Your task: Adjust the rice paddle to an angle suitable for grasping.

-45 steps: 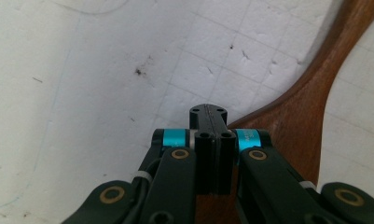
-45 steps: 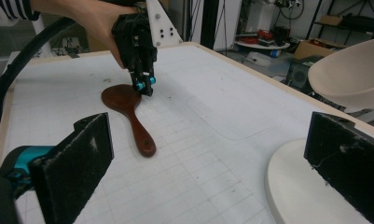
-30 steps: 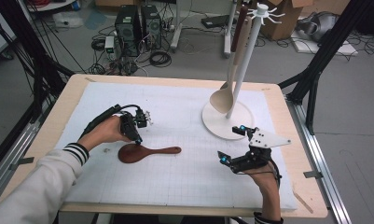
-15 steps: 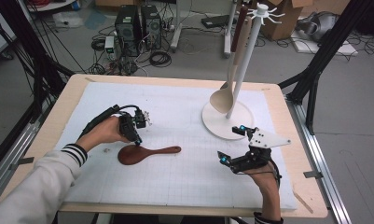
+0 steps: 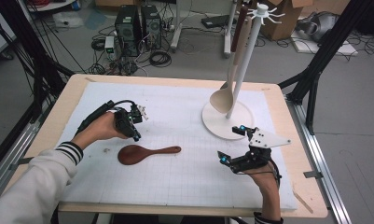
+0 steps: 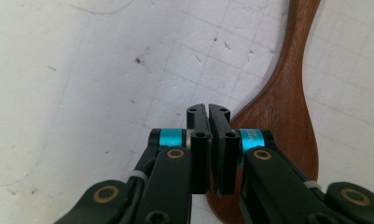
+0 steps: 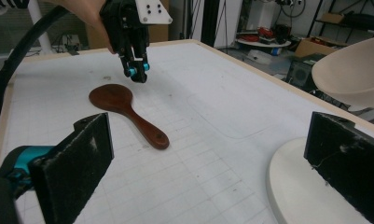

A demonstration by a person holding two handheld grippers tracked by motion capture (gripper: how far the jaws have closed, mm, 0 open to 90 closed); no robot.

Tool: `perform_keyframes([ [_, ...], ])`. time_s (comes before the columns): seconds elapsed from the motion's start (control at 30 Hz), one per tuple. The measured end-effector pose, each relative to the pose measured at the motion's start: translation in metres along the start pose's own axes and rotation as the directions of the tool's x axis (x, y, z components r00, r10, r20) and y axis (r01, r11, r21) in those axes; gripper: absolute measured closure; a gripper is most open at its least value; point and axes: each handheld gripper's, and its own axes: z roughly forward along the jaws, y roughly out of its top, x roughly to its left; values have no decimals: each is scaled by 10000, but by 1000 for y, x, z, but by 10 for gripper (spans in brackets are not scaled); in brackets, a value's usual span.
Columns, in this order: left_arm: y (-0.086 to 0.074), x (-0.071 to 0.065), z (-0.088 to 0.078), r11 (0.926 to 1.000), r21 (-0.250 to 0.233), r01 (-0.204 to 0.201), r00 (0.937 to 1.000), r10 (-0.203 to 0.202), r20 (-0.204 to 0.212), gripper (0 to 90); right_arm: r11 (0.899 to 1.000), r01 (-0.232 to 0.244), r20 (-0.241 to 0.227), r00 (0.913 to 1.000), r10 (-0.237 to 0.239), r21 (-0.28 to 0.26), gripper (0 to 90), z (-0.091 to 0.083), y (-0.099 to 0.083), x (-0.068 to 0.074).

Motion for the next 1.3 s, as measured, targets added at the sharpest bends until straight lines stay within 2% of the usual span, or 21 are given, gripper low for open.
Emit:
perform_keyframes([
  [0.17, -1, -2, -7, 9991, -430, -16, 10000, 15, -24, 778, 10000, 20, 8, 10000, -20, -9, 3, 0, 0, -1],
  [0.3, -4, -1, -16, 9971, -755, 16, 10000, -19, -34, 660, 10000, 40, -12, 10000, -40, -43, 3, 0, 0, -1],
  [0.37, -5, -2, -17, 9980, -628, -19, 9999, 10, -132, 535, 10000, 4, -23, 10000, -4, -43, 3, 0, 0, -1],
  [0.4, -6, -4, -19, 9980, -588, -228, 9989, 204, -414, 504, 10000, 22, -16, 10000, -22, -48, 3, 0, 0, -1],
  [0.43, -6, -5, -20, 9969, -742, -249, 9985, 212, -514, 486, 10000, 13, -17, 10000, -13, -31, 3, 0, 0, -1],
  [0.5, -7, -5, -24, 9960, -869, -212, 9988, 172, -468, 431, 10000, -32, -50, 10000, 32, 17, 3, 0, 0, 0],
  [0.57, -7, -6, -27, 9937, -1098, -213, 9982, 150, -576, 389, 10000, -46, -42, 10000, 46, 17, 3, 0, 0, 0],
  [0.67, -7, -6, -32, 9928, -1152, -341, 9969, 256, -740, 296, 10000, -55, -41, 10000, 55, 22, 3, 0, 0, 0],
  [0.83, -5, -7, -37, 9902, -1394, -115, 9930, -51, -1180, 34, 10000, -16, -47, 10000, 16, -35, 3, 0, 0, -1],
  [0.93, -4, -8, -40, 9841, -1775, -87, 9922, -136, -1240, 17, 10000, -81, -78, 9999, 81, 8, 3, 0, -1, 0],
  [0.97, -4, -7, -41, 9863, -1629, -247, 9905, 22, -1372, 17, 10000, -74, -50, 10000, 74, -17, 3, 0, 0, -1],
  [1.0, -4, -8, -41, 9859, -1661, -214, 9898, -26, -1426, 17, 10000, -91, -42, 9999, 91, -18, 3, -1, 0, -1],
  [1.07, -3, -8, -43, 9863, -1602, -391, 9899, 163, -1410, 17, 9999, -112, -53, 9999, 112, -31, 3, -1, 0, -1],
  [1.17, -1, -10, -44, 9828, -1800, -421, 9894, 159, -1446, 17, 10000, -89, -47, 9999, 89, -16, 3, 0, -1, -1],
  [1.3, 2, -13, -48, 9794, -1875, -753, 9868, 462, -1551, 17, 10000, -61, -34, 10000, 61, -3, 3, 0, -1, -1],
])
